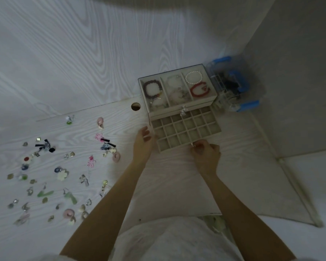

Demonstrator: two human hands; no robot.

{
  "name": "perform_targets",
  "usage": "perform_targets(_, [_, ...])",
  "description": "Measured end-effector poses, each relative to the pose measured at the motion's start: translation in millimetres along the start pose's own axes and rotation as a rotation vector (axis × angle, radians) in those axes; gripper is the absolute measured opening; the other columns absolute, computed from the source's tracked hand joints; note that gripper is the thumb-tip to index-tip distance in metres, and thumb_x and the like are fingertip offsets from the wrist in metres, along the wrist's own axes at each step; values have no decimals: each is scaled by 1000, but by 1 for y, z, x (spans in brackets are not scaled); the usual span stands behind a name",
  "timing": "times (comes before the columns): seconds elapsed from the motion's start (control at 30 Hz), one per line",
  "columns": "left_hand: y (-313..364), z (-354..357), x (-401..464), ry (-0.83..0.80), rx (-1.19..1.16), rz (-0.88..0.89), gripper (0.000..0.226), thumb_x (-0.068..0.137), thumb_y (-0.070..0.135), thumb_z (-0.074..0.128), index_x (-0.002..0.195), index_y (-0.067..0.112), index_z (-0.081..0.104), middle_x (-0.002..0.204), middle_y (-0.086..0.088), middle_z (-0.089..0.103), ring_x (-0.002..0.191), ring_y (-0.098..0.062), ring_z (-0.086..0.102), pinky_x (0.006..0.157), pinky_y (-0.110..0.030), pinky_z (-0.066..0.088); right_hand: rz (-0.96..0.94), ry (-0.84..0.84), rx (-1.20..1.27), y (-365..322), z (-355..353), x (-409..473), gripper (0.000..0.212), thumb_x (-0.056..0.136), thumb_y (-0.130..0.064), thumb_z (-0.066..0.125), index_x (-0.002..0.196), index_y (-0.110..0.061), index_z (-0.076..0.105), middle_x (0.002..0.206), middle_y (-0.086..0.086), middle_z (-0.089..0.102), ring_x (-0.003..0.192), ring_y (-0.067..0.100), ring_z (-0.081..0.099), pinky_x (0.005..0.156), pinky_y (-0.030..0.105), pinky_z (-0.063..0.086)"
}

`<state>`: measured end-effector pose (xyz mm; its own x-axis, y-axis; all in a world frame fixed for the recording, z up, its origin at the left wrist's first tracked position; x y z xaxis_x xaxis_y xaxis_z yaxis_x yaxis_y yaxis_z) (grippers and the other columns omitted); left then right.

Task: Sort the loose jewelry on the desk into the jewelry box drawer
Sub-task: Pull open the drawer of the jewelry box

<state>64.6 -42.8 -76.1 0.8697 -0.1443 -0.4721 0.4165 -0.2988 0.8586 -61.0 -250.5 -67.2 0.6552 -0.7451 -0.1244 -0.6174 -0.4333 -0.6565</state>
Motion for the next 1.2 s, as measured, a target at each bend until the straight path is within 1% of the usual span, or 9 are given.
perform_targets(0.1, [-5, 9, -12, -53, 116, 81, 54, 82, 4, 62, 133, 12, 44, 116, -2, 55, 99, -15, 55, 89, -37, 49, -7, -6, -5, 1, 2, -2, 13, 75, -22, 71, 86, -18, 65, 80, 3, 68, 101, 28, 46, 82, 33, 29])
perform_targets(0.2, [3, 16, -20, -96, 181, 179, 44, 79, 1, 57, 119, 19, 57, 99, 6, 64, 85, -7, 59, 79, -33, 50, -29, -9, -67, 9, 6, -1, 15, 72, -32, 68, 84, -23, 66, 90, 4, 68, 101, 30, 50, 84, 36, 32])
perform_targets(0.27, [3, 14, -22, -87, 171, 166, 43, 80, 4, 59, 118, 22, 58, 95, 10, 62, 83, -5, 58, 80, -34, 51, -28, -25, -87, 15, 11, 0, 20, 68, -42, 61, 83, -28, 65, 99, 5, 66, 104, 30, 52, 86, 33, 27])
perform_targets(0.4, [2, 15, -25, -97, 152, 192, 45, 82, 4, 61, 123, 19, 54, 101, 8, 60, 90, -12, 58, 84, -40, 53, -6, -18, -61, 18, 11, -2, 15, 71, -36, 67, 82, -27, 65, 107, 8, 63, 108, 30, 51, 88, 32, 28])
perform_targets(0.53, [3, 15, -30, -83, 161, 226, 43, 82, 0, 58, 122, 17, 55, 95, 15, 60, 84, -3, 57, 81, -37, 53, -24, -8, -48, 17, 7, -8, 14, 73, -31, 71, 84, -25, 66, 111, 9, 60, 110, 29, 49, 90, 31, 27])
perform_targets(0.8, [-3, 15, -28, -72, 190, 217, 49, 80, -2, 55, 124, 19, 53, 109, -1, 63, 94, -14, 60, 82, -43, 54, -19, -1, -57, 15, 5, -13, 13, 74, -27, 71, 86, -22, 66, 114, 10, 58, 113, 30, 45, 93, 32, 29])
perform_targets(0.93, [-3, 16, -30, -69, 190, 213, 49, 81, -3, 54, 125, 18, 53, 103, 4, 62, 88, -7, 58, 80, -35, 53, -17, 2, -59, 12, 4, -15, 13, 75, -26, 70, 87, -21, 67, 116, 10, 57, 114, 31, 45, 94, 33, 30])
perform_targets(1.07, [-13, 7, -32, -28, 207, 118, 52, 86, 8, 57, 135, 15, 42, 121, -1, 55, 105, -15, 55, 86, -28, 47, -25, 13, -35, 14, -1, -23, 22, 78, -31, 69, 96, -20, 64, 117, 9, 57, 114, 30, 46, 87, 23, 22])
perform_targets(1.2, [-3, -30, -67, 80, 207, 214, 32, 92, 18, 54, 124, 14, 54, 117, 0, 61, 98, -7, 57, 84, -18, 46, -240, -41, -17, -11, -15, -53, 19, 84, -21, 65, 101, -13, 62, 115, 9, 58, 111, 27, 48, 88, 20, 24])
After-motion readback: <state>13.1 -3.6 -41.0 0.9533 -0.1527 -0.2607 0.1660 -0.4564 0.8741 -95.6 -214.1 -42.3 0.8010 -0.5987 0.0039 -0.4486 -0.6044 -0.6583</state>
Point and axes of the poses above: each hand's wrist, its own x-axis towards the middle knuckle, its own z-axis out of the palm, y = z × x, the point moved 8 cm from there along x, towards the middle knuckle
